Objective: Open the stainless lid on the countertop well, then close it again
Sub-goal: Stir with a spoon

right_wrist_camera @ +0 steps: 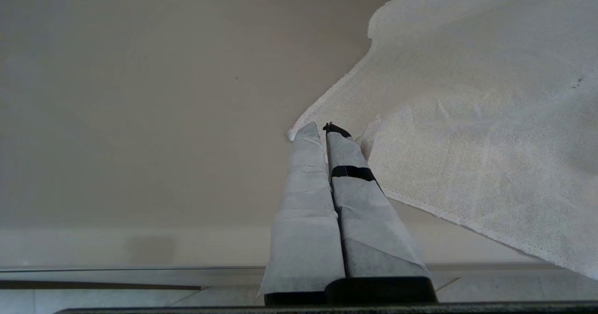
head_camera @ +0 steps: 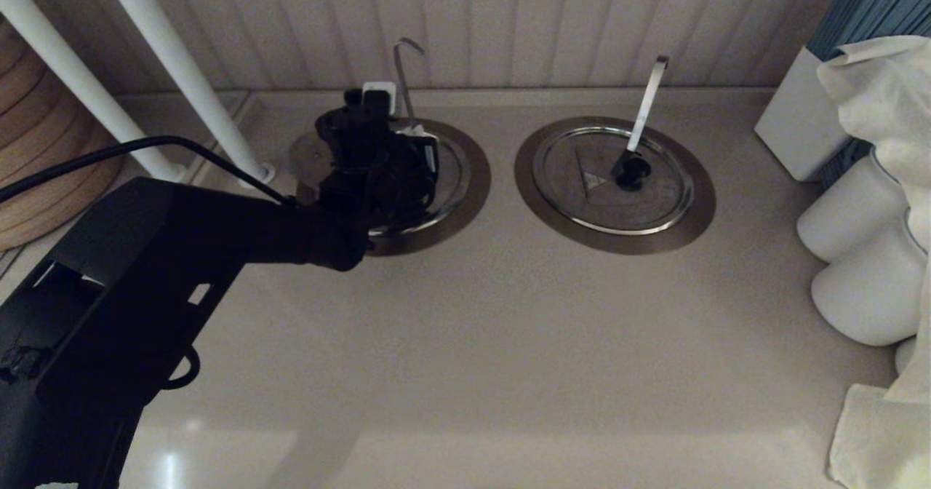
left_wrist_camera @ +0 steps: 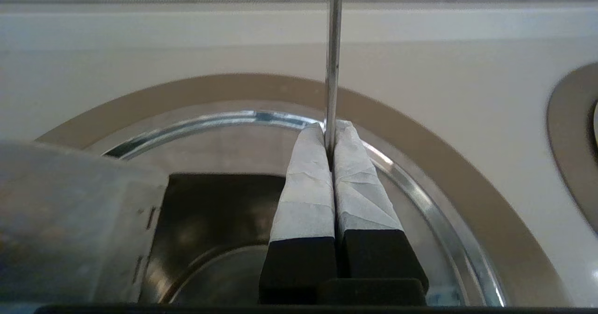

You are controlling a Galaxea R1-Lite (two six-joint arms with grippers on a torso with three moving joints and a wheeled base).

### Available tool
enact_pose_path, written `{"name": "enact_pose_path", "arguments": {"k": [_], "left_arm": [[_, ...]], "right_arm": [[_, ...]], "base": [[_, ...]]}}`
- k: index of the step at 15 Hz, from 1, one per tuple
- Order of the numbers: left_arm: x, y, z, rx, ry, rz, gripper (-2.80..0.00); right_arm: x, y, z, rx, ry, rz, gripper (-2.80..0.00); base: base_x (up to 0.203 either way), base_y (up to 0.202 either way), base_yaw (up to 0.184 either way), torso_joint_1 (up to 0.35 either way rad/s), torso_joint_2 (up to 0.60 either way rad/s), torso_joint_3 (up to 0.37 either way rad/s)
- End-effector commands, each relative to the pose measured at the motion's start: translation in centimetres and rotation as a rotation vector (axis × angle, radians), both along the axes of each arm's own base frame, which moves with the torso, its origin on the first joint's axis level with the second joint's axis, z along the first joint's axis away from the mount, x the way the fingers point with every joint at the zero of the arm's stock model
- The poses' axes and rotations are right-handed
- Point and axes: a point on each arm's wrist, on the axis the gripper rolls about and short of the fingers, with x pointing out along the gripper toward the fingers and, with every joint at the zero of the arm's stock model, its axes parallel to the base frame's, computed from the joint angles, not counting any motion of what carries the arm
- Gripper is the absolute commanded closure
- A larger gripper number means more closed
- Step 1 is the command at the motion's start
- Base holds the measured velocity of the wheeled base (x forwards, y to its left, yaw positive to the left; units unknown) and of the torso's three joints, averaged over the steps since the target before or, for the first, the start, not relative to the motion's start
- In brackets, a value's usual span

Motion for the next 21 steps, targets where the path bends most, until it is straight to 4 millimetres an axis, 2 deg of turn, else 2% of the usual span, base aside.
{"name": "enact_pose_path", "arguments": {"k": [1,6,9,12,14,16,21], "left_arm": [[-0.9,0.6,1.3,-0.007,-0.017,0.004,0.00],[-2.4,2.7,2.4,0.044,0.069,0.012,0.00],[-2.2,3.8,2.6,0.068,0.063,0.034,0.00],[-3.2,4.6,3.6,0.085,0.050,0.040,0.00],[-4.6,4.5,4.3,0.103,0.070,-0.009,0.00],[-5.9,3.5,3.9,0.134,0.130,-0.079,0.00],[-6.0,2.4,2.4,0.189,0.233,-0.110,0.00]], "right_arm": [[0.0,0.0,0.0,0.000,-0.002,0.000,0.00],[0.0,0.0,0.0,0.000,-0.001,0.000,0.00],[0.0,0.0,0.0,0.000,0.000,0.000,0.00],[0.0,0.0,0.0,0.000,0.000,0.000,0.00],[0.0,0.0,0.0,0.000,0.000,0.000,0.00],[0.0,0.0,0.0,0.000,0.000,0.000,0.00],[0.0,0.0,0.0,0.000,0.000,0.000,0.00]], "base": [[0.000,0.000,0.000,0.000,0.00,0.000],[0.000,0.000,0.000,0.000,0.00,0.000],[0.000,0.000,0.000,0.000,0.00,0.000],[0.000,0.000,0.000,0.000,0.00,0.000],[0.000,0.000,0.000,0.000,0.00,0.000],[0.000,0.000,0.000,0.000,0.00,0.000],[0.000,0.000,0.000,0.000,0.00,0.000]]}}
